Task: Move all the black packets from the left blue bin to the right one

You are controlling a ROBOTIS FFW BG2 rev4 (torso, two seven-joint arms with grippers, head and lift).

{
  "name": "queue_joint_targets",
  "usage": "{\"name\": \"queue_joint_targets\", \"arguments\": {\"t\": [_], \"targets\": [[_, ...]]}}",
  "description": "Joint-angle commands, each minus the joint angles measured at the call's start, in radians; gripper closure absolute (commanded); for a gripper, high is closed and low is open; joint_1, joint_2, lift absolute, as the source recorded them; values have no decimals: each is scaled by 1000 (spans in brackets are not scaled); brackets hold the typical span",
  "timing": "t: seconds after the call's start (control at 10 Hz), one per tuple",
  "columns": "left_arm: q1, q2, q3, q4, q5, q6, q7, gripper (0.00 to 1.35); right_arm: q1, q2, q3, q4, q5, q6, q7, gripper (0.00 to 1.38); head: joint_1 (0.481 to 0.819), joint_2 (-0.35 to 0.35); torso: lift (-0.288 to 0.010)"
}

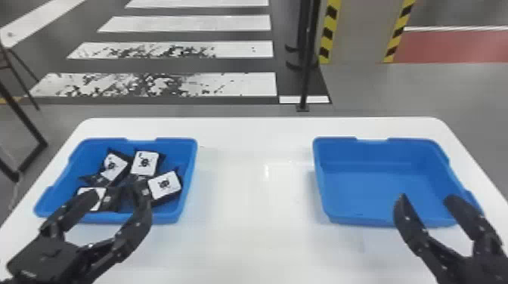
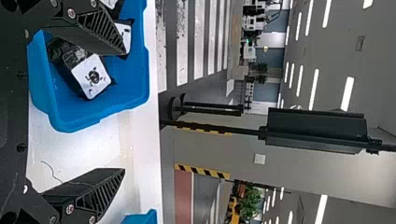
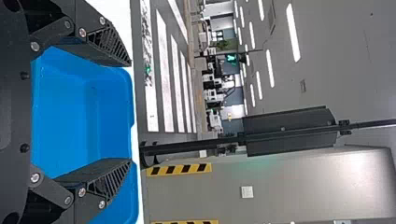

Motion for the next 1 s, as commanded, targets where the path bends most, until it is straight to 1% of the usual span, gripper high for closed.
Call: {"name": "queue_joint_targets", "arguments": {"t": [0.0, 0.1, 0.3, 0.7, 0.8, 0.9], "targets": [[-1, 0, 0, 0, -1, 1, 0, 160, 0, 1, -1, 0, -2, -1, 0, 332, 695, 37, -185], [-1, 0, 0, 2, 3, 1, 0, 160, 0, 1, 1, 0, -4, 1, 0, 332, 695, 36, -185], [-6, -8, 2, 7, 5, -1, 0, 160, 0, 1, -1, 0, -4, -1, 0, 332, 695, 38, -185], [-6, -8, 4, 7, 5, -1, 0, 160, 0, 1, 3, 0, -8, 1, 0, 332, 695, 42, -185], [-13, -8, 8, 7, 5, 11, 0, 160, 0, 1, 3, -2, -10, -1, 0, 332, 695, 42, -185], [-35, -3, 14, 7, 5, 60, -2, 160, 0, 1, 3, -2, -10, -1, 0, 332, 695, 44, -185]]}}
